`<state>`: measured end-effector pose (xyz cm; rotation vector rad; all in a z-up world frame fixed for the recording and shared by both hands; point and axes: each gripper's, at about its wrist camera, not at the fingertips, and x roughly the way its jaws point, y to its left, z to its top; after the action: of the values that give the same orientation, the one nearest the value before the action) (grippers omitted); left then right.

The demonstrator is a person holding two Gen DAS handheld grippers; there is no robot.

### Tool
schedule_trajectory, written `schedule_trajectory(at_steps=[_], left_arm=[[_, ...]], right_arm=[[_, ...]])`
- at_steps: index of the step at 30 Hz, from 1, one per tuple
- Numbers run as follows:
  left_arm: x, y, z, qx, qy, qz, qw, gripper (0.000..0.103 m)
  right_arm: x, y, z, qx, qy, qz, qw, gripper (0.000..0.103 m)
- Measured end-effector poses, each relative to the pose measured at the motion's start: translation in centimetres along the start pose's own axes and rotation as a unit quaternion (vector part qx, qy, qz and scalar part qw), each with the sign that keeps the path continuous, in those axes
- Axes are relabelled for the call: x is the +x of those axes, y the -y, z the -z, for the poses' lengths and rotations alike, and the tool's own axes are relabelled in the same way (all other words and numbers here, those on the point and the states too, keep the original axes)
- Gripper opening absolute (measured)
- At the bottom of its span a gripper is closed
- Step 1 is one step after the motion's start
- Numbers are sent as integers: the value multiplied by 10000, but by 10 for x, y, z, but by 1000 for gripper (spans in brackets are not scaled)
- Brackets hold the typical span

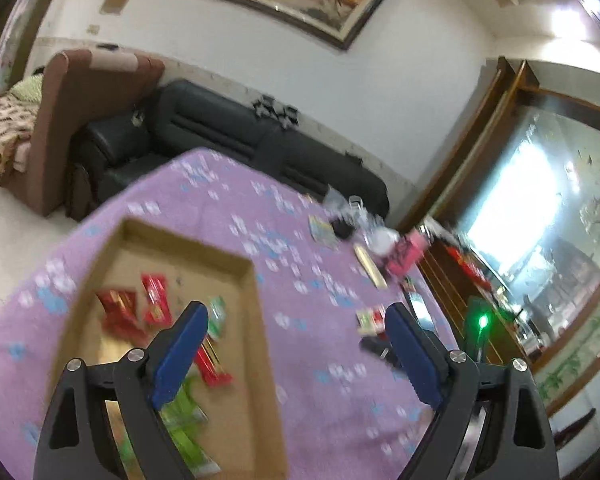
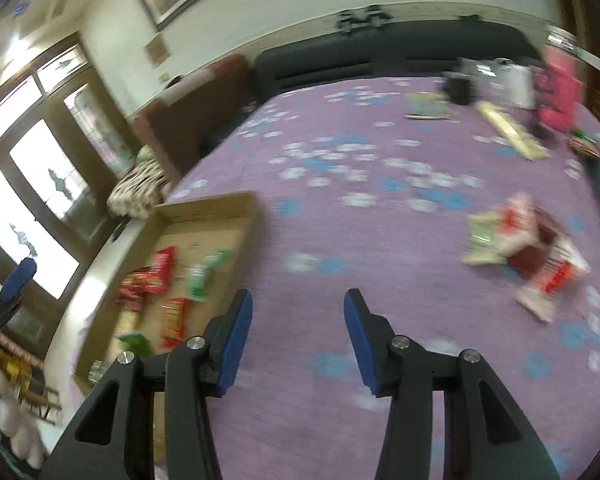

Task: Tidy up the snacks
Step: 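Grasp the red foil candy with the right tool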

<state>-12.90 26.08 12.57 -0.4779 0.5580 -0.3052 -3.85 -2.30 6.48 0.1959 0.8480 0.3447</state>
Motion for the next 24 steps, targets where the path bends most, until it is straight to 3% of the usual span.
schedule_trajectory(at_steps=[6, 10, 17, 21, 24], left_arm=[[17, 23, 32, 219, -360, 7, 9991, 92], [32, 35, 47, 274, -633, 1, 9976, 92], [35, 47, 63, 365, -842, 18, 9958, 92], [29, 46, 63, 392, -805, -31, 9960, 92], [26, 41, 62, 336, -796, -72, 9962, 92]], right_arm=[[-39, 115, 1, 1117, 319, 675, 9909, 46], [-49, 156, -8, 1483, 458, 974, 9831, 46], [-11, 160, -54, 1350, 355, 1138, 9836, 46], [30, 160, -81, 1150, 36, 1445, 9828, 46], [56, 162, -82, 1188, -366, 1269, 9841, 46]])
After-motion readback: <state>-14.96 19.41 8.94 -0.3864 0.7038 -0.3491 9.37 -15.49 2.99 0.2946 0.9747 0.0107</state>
